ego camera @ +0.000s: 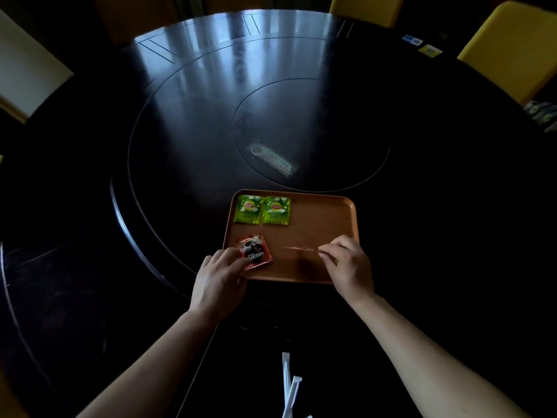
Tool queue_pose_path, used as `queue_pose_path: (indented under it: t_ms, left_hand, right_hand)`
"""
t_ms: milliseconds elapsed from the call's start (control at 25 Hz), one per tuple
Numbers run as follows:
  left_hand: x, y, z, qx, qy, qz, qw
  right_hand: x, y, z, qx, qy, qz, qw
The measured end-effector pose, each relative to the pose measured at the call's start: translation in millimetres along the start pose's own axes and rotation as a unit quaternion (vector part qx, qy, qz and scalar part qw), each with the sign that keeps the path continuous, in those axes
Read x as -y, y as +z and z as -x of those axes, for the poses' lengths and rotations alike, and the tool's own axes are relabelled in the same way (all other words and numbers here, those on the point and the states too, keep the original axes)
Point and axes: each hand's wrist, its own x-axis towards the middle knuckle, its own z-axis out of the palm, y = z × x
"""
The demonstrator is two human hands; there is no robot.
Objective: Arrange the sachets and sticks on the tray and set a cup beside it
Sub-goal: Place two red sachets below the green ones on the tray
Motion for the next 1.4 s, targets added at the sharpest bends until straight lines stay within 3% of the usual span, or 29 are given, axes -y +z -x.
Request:
queue_pose_path:
  t_ms: [200, 400, 680, 960, 1120, 1280, 1400]
  left_hand:
    - [-5.5, -7.0, -12.6, 0.054, 0.004, -0.005, 0.999]
    - [-4.5, -4.0, -15.3, 0.097, 0.024, -0.022, 0.995]
    - [-7.6, -7.1, -24.8, 0.115, 0.029, -0.060, 0.991]
    - [-15.5, -3.8, -30.6, 0.121, 0.025, -0.146, 0.982]
    - [-20.1, -0.4, -32.1, 0.114, 0.017, -0.124, 0.986]
    - [-2.0, -0.4, -40.3, 0.133, 0.073, -0.081, 0.985]
    - [-3.5, 1.8, -43.8, 0.150, 0.062, -0.138, 0.977]
  right_hand:
    - [-3.4, -10.6, -10.5, 0.005, -0.041, 0.036, 0.998]
    - [2.6, -8.8, -4.5, 0.027, 0.037, 0.042, 0.998]
    - [28.6, 11.1, -3.1, 0.139, -0.043, 0.107, 0.984]
    - [34.4, 14.3, -15.0, 0.138, -0.012, 0.123, 0.983]
    - [39.8, 16.8, -21.0, 0.122, -0.013, 0.046, 0.991]
    - [40.4, 18.3, -10.2, 0.125, -0.013, 0.074, 0.989]
    - [42.7, 20.2, -9.0, 0.132, -0.027, 0.073, 0.988]
